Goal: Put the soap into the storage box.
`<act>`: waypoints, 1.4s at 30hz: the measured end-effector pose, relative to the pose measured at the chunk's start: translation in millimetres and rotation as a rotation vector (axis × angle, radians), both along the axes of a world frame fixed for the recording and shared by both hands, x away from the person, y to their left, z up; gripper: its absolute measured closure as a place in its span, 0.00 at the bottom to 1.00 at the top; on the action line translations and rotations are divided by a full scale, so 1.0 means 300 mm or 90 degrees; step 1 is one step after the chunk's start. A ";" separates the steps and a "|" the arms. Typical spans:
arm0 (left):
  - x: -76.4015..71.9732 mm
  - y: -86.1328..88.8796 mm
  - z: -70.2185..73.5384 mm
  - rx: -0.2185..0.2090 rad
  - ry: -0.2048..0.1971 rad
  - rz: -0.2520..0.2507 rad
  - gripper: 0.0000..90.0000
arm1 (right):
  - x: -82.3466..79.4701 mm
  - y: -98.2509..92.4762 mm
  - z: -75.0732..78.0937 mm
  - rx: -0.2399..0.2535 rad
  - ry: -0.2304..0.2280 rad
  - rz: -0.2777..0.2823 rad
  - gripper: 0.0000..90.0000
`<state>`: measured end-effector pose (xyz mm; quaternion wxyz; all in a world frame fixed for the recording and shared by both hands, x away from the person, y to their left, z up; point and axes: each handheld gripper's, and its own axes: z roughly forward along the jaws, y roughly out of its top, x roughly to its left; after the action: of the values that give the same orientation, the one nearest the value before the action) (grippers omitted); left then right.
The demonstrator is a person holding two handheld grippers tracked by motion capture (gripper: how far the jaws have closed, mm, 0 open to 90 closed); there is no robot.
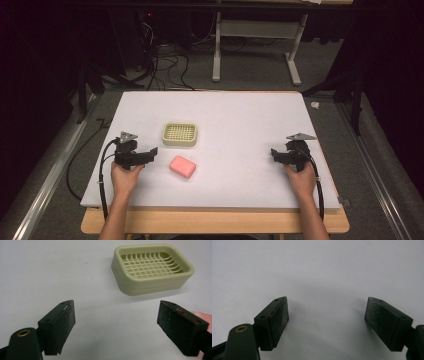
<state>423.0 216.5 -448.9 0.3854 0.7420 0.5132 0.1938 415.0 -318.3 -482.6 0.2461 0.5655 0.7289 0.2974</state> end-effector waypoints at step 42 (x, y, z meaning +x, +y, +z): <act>-0.124 -0.274 0.024 0.015 0.001 -0.164 0.13 | 0.000 0.000 0.000 0.000 0.000 0.000 0.22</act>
<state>385.8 134.3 -441.6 0.3975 0.8067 0.4114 0.1479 414.9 -318.2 -482.6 0.2460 0.5654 0.7290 0.2973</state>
